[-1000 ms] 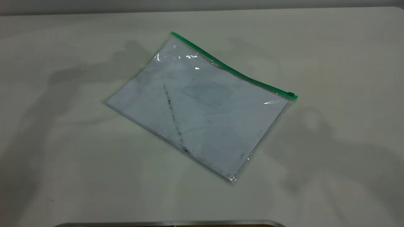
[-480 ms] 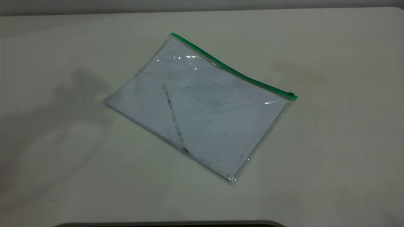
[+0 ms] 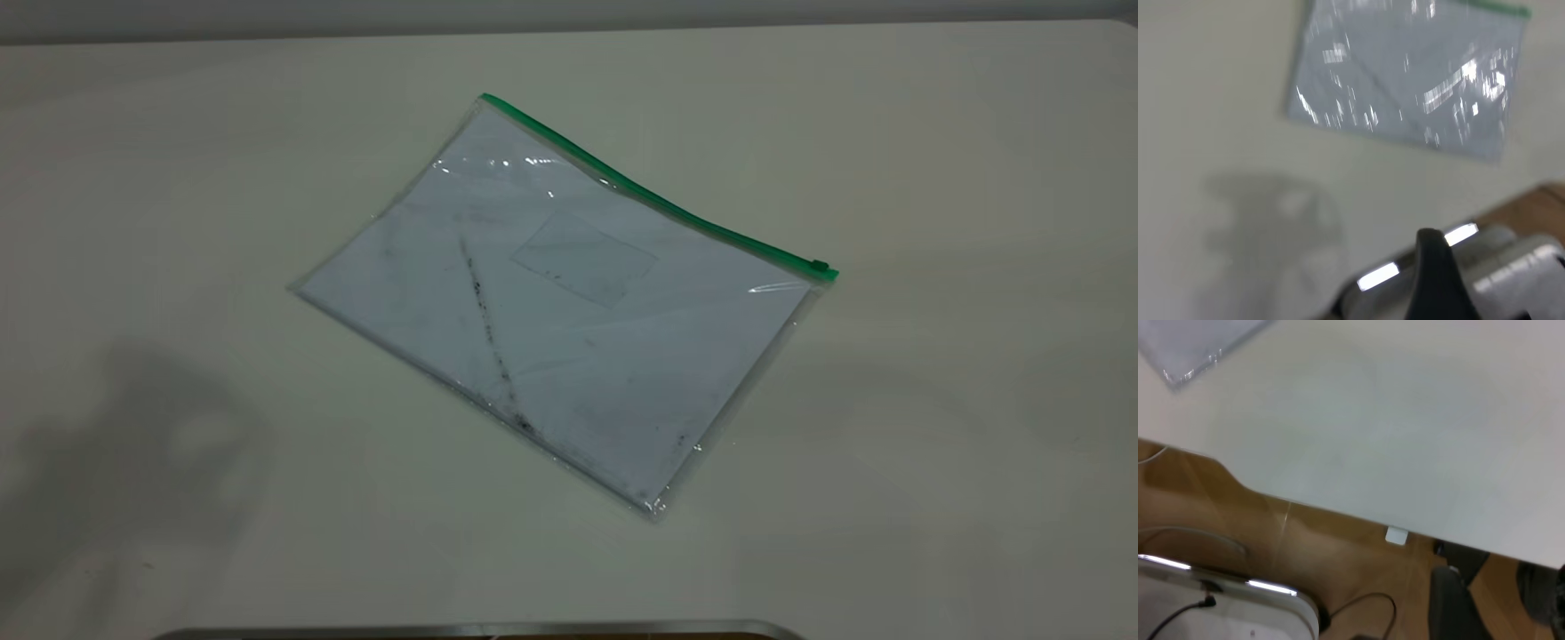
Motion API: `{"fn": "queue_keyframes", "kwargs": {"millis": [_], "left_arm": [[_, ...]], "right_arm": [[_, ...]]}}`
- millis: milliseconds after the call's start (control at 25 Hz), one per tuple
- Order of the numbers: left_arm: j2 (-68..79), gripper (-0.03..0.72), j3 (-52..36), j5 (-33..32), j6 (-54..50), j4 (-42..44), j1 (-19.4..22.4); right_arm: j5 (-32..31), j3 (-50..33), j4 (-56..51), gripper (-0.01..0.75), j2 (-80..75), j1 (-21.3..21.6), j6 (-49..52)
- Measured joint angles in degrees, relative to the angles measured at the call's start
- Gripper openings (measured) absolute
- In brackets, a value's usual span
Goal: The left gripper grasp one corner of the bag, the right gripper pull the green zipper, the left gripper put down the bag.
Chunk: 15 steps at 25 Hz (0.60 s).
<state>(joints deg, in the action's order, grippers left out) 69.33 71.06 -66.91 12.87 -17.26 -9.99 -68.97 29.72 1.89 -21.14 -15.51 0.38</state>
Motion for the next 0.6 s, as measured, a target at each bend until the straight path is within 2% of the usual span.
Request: {"fn": "queue_keyframes", "kwargs": {"millis": [120,280,600], "left_arm": [[-6.5,0.518,-10.0,0.0,-1.5,1.0,-0.3],[-15.8,0.518,-21.3,0.0,-5.0,5.2,-0.4],[-35.9,0.518,-35.7,0.2,-10.3,14.5,-0.4]], "right_arm": [[3.6,-1.2,0.0,0.395,0.8,0.0,0.0],[4.8,-2.2,0.4,0.399,0.8,0.0,0.0],[4.9,-2.2,0.4,0.429,0.8,0.0,0.0]]}}
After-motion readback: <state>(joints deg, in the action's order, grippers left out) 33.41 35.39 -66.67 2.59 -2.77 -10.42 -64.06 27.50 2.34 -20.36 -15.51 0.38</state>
